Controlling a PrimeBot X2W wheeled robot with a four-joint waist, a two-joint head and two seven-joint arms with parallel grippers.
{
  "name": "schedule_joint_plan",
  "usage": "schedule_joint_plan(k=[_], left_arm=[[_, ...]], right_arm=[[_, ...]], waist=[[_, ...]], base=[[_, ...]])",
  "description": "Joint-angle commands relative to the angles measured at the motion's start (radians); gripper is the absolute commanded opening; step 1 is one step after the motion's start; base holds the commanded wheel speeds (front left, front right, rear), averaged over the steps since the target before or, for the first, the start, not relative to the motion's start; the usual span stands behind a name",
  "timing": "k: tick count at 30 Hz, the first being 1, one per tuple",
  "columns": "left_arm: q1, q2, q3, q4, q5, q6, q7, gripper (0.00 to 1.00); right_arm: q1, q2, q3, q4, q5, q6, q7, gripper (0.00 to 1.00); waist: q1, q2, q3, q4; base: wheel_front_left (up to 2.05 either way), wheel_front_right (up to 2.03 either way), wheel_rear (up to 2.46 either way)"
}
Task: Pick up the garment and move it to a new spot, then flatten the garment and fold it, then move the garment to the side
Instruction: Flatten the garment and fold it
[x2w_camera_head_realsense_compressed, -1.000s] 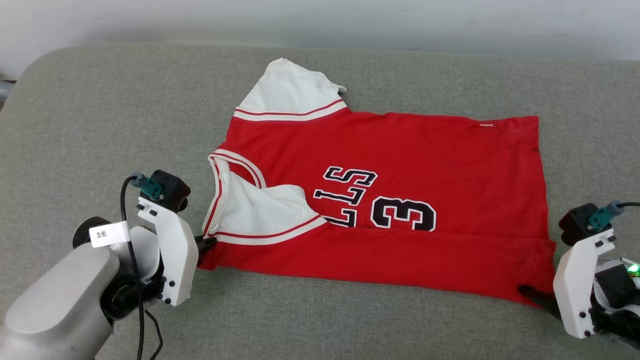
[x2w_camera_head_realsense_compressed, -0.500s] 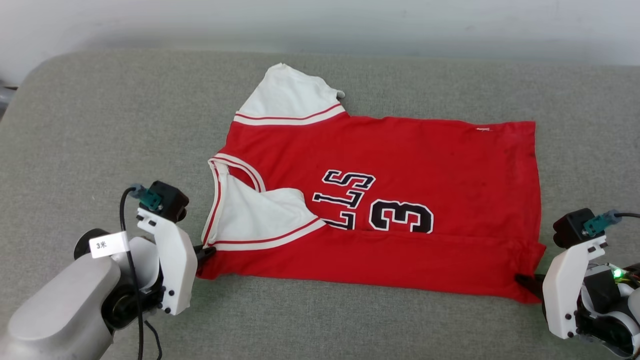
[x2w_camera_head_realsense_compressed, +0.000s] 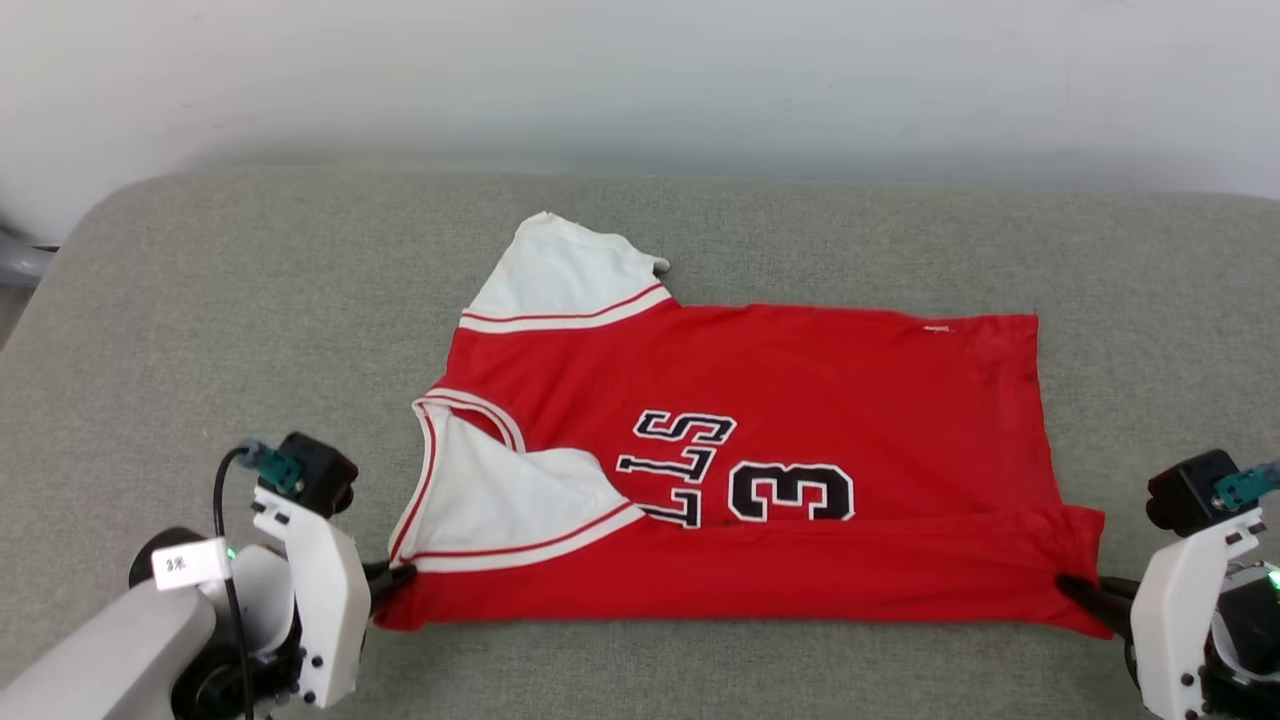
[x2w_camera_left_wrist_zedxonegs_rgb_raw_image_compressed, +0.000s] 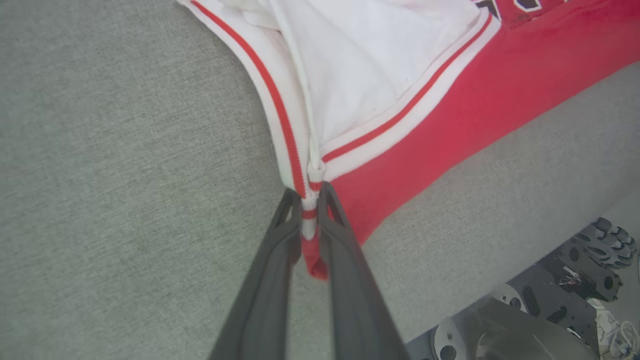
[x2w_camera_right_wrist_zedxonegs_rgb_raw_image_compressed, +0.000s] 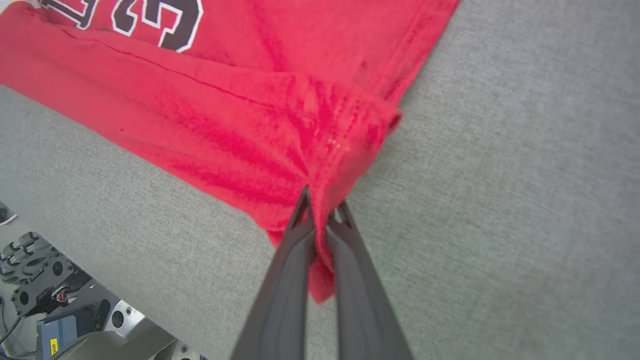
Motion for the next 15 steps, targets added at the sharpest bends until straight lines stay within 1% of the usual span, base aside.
schedule_joint_plan(k=[1, 9, 15], left_arm=[[0.021, 0.01, 0.001, -0.015, -0.006, 0.01, -0.004, 0.0], [0.107, 0.041, -0.008, -0.098, -0.024, 0.056, -0.011, 0.0], [0.152, 0.043, -0.016, -0.115, -0.039, 0.079, -0.015, 0.0]], right_arm=[[0.02, -0.012, -0.014, -0.015, 0.005, -0.001, 0.005, 0.0], [0.142, -0.047, -0.095, -0.093, -0.005, -0.001, 0.053, 0.0], [0.23, -0.017, -0.146, -0.128, -0.012, -0.001, 0.092, 0.0]], waist=[[0.0, 0.0, -0.005, -0.001], [0.0, 0.0, -0.009, -0.002], [0.0, 0.0, 0.001, -0.002]], base=[[0.0, 0.0, 0.0], [0.0, 0.0, 0.0], [0.0, 0.0, 0.0]])
